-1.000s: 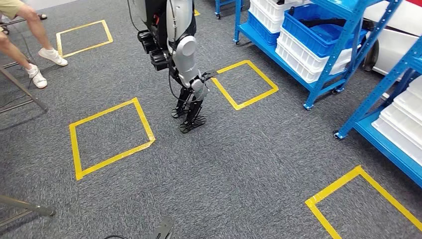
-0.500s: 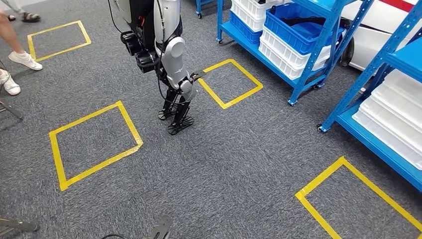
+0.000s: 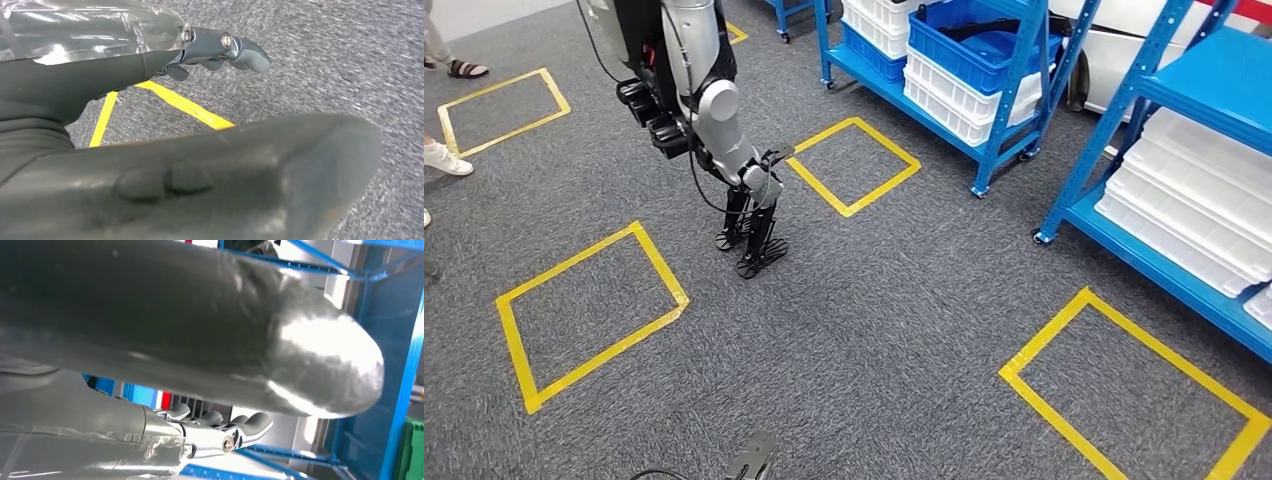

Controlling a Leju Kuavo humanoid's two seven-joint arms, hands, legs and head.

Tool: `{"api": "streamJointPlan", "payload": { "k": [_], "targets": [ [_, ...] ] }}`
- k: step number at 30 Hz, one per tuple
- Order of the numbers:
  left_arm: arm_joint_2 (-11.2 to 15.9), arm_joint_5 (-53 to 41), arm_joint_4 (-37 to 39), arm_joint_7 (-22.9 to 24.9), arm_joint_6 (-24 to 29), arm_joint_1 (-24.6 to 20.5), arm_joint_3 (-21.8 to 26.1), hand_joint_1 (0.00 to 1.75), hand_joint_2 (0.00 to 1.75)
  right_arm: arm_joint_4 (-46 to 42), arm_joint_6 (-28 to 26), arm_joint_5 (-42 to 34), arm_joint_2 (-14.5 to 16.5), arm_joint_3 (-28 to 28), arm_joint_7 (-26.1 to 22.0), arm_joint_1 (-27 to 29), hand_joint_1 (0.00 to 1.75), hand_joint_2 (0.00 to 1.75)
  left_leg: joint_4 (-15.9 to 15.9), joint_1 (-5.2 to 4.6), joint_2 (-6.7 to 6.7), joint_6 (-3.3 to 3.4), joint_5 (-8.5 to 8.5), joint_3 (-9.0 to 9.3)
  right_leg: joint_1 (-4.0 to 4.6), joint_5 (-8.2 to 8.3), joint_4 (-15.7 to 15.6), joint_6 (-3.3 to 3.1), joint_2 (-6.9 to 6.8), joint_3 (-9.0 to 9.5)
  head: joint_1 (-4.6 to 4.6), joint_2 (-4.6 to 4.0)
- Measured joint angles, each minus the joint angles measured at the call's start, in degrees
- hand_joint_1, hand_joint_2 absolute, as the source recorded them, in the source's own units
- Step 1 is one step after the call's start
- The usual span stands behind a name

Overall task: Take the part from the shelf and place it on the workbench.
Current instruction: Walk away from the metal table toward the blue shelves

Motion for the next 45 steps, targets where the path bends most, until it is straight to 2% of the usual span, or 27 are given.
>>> {"api": "streamJointPlan", "payload": {
  "k": [2,3,4,6,7,8,10,11,13,15,17,18,19,20,22,24,27,29,32,33,34,35,38,40,42,44,45],
  "targets": [
    [0.0,0.0,0.0,0.0,0.0,0.1,0.0,0.0,0.0,0.0,0.0,0.0,0.0,0.0,0.0,0.0,0.0,0.0,7.6,-0.01,-0.64,-0.08,-3.17,-3.5,0.13,0.0,0.0,-0.23,0.63,-0.07,-0.11,0.01],
    [0.0,0.0,0.0,0.0,0.0,0.2,0.0,0.0,0.0,0.0,0.0,0.0,0.0,0.0,0.0,0.0,0.0,0.0,9.5,-0.03,-0.76,0.0,-3.39,-4.49,0.22,0.0,0.0,-0.27,1.04,-0.05,-0.11,0.0],
    [0.0,0.0,0.0,0.0,0.0,0.2,0.0,0.0,0.0,0.0,0.0,0.0,0.0,0.0,0.0,0.0,0.0,0.0,9.3,-0.07,-0.88,0.2,-2.48,-4.49,0.29,0.0,0.0,-0.28,1.5,0.03,-0.13,0.0],
    [0.0,0.0,0.0,0.0,0.0,0.2,0.0,0.0,0.0,0.0,0.0,0.0,0.0,0.0,0.0,0.0,0.0,0.0,2.7,-0.25,-1.74,0.95,1.88,-1.66,0.36,-0.01,0.0,-0.27,2.44,0.29,-0.14,0.0],
    [0.1,0.0,0.0,0.0,0.0,0.2,0.0,0.0,0.0,0.0,0.0,0.0,0.0,0.0,0.0,0.0,0.0,0.0,-1.3,-0.34,-2.88,1.4,3.74,-0.05,0.42,-0.03,0.1,-0.2,2.85,0.3,-0.06,0.0],
    [0.1,0.1,0.0,0.0,0.0,0.2,0.0,0.0,0.0,0.0,0.0,0.0,0.0,0.0,0.0,-0.1,0.0,0.0,-4.5,-0.44,-3.82,1.7,4.98,1.12,0.38,0.0,0.1,-0.04,3.3,0.16,-0.01,0.0],
    [0.2,0.1,0.0,0.0,0.0,0.2,0.0,0.0,0.0,0.0,0.0,0.0,0.0,0.0,0.0,-0.2,0.0,0.0,-6.8,-0.67,-4.81,1.97,5.37,1.7,0.14,0.19,0.1,0.51,4.11,-0.29,0.0,0.0],
    [0.2,0.2,0.0,0.0,0.0,0.2,0.0,0.0,0.0,0.0,0.0,0.0,0.0,0.0,0.0,-0.2,0.0,0.0,-7.2,-0.7,-4.4,2.03,5.5,1.76,0.02,0.36,0.0,0.87,4.56,-0.43,-0.1,0.01],
    [0.2,0.3,0.0,0.0,0.0,0.1,0.0,0.0,0.0,0.0,0.0,0.1,0.0,0.0,-0.1,-0.2,0.0,0.0,-8.1,-0.48,-3.45,2.37,5.96,2.17,-0.02,-0.24,0.9,1.29,3.8,-0.79,-0.11,0.01],
    [0.2,0.4,0.0,0.0,0.0,0.1,0.0,0.0,0.0,0.0,0.0,0.2,0.0,0.0,-0.1,-0.3,0.0,0.0,-8.8,-0.24,-2.37,2.76,6.34,2.53,-0.06,-3.12,5.5,1.58,1.74,-2.84,0.16,0.0],
    [0.2,0.5,0.0,0.0,-0.1,0.2,0.0,0.0,0.0,0.0,0.0,0.2,0.0,0.0,-0.1,-0.3,0.0,0.0,-8.8,-0.27,-1.38,2.97,6.33,2.49,-0.15,-6.46,12.6,2.01,0.77,-6.2,0.34,0.0],
    [0.2,0.5,0.0,0.0,-0.1,0.3,0.0,0.0,0.0,0.0,0.0,0.2,0.0,0.0,-0.1,-0.2,0.0,0.0,-8.7,-0.28,-0.87,2.98,6.28,2.45,-0.16,-6.99,14.8,2.19,0.69,-7.21,0.35,0.0],
    [0.2,0.5,0.0,0.0,-0.1,0.3,0.0,0.0,0.0,0.0,0.0,0.2,0.0,0.0,-0.1,-0.2,0.0,0.0,-8.7,-0.27,-0.39,2.94,6.21,2.43,-0.18,-6.46,15.0,2.31,0.6,-7.26,0.34,0.0],
    [0.2,0.5,0.0,0.0,-0.1,0.3,0.0,0.0,0.0,0.0,0.0,0.2,0.0,0.0,-0.1,-0.2,0.0,0.0,-8.5,-0.25,0.04,2.84,6.09,2.44,-0.2,-4.91,12.9,2.37,0.4,-6.14,0.34,0.01],
    [0.2,0.5,0.0,0.0,-0.1,0.3,0.0,0.0,0.0,0.0,0.0,0.2,0.0,0.0,-0.1,-0.2,0.0,0.0,-8.1,-0.28,0.73,2.43,5.67,2.51,-0.09,-1.46,5.1,2.28,-0.77,-2.06,0.39,0.0],
    [0.2,0.4,0.0,0.0,-0.1,0.2,0.0,0.0,0.0,0.0,0.0,0.2,0.0,0.0,-0.1,-0.2,0.0,0.0,-7.6,-0.49,1.16,1.86,5.27,2.48,0.18,-0.15,0.4,1.78,-1.42,0.25,0.34,0.0],
    [0.2,0.4,0.0,0.0,-0.1,0.1,0.0,0.0,0.0,0.0,0.0,0.2,0.0,0.0,-0.1,-0.1,0.0,0.0,-7.4,-0.49,1.53,1.07,5.0,2.59,0.36,-0.07,-0.1,0.8,-0.61,0.22,0.23,-0.01],
    [0.2,0.4,0.0,0.0,-0.1,0.1,0.0,0.0,0.0,0.0,0.0,0.2,0.0,0.0,-0.1,-0.2,0.0,0.0,-5.3,-0.3,0.78,0.47,3.28,1.96,0.21,0.17,-0.3,0.14,-0.19,0.24,0.06,0.0],
    [0.2,0.4,0.0,0.0,-0.1,0.2,0.0,0.0,0.0,0.0,0.0,0.2,0.0,0.0,-0.1,-0.2,0.0,0.0,5.3,-0.1,-0.61,-0.03,-2.26,-2.56,0.26,0.28,-0.4,-0.41,0.47,0.1,-0.23,-0.01],
    [0.2,0.4,0.0,0.0,-0.1,0.2,0.0,0.0,0.0,0.0,0.0,0.2,0.0,0.0,-0.1,-0.1,0.0,0.0,8.2,-0.08,-0.74,-0.05,-3.14,-3.92,0.33,0.29,-0.4,-0.46,0.81,0.06,-0.23,-0.01],
    [0.2,0.4,0.0,0.0,-0.1,0.3,0.0,0.0,0.0,0.0,0.0,0.2,0.0,0.0,-0.1,-0.1,0.0,0.0,9.2,-0.08,-0.83,0.02,-2.88,-4.39,0.37,0.29,-0.4,-0.48,1.22,0.08,-0.24,0.0],
    [0.2,0.4,0.0,0.0,-0.1,0.3,0.0,0.0,0.0,0.0,0.0,0.2,0.1,0.0,-0.1,-0.1,0.0,0.0,7.7,-0.09,-0.95,0.18,-1.46,-3.74,0.4,0.29,-0.3,-0.47,1.66,0.16,-0.25,0.0],
    [0.2,0.4,0.0,0.0,-0.1,0.4,0.0,0.0,0.0,0.0,0.0,0.2,0.1,0.0,-0.2,-0.1,0.0,0.0,-3.7,-0.17,-3.02,1.08,4.3,1.25,0.38,0.27,-0.3,-0.29,2.95,0.39,-0.17,-0.01],
    [0.2,0.4,0.0,0.0,-0.1,0.4,0.0,0.0,0.0,0.0,0.0,0.2,0.1,0.0,-0.2,-0.2,0.0,0.0,-7.3,-0.35,-4.21,1.4,5.19,2.55,0.25,0.4,-0.3,0.2,3.69,0.11,-0.09,0.0],
    [0.2,0.4,0.0,0.0,-0.1,0.4,0.0,0.0,0.0,0.0,0.0,0.2,0.1,0.0,-0.2,-0.1,0.0,0.0,-7.8,-0.37,-3.62,1.66,5.37,2.69,0.07,0.59,-0.4,0.92,4.31,-0.1,-0.08,0.01],
    [0.2,0.5,0.0,0.0,-0.1,0.3,0.0,0.0,0.0,0.0,0.0,0.1,0.1,0.0,-0.2,0.1,0.0,0.0,-8.8,-0.15,-2.69,2.23,5.9,3.05,0.06,-0.52,1.2,1.36,3.44,-0.78,0.04,0.0],
    [0.2,0.5,0.0,0.0,-0.1,0.2,0.0,0.0,0.0,0.0,0.0,0.0,0.1,0.0,-0.2,0.1,0.0,0.0,-9.2,-0.01,-2.17,2.47,6.14,3.19,0.08,-2.0,3.5,1.5,2.55,-1.85,0.16,0.01]
  ]
}}
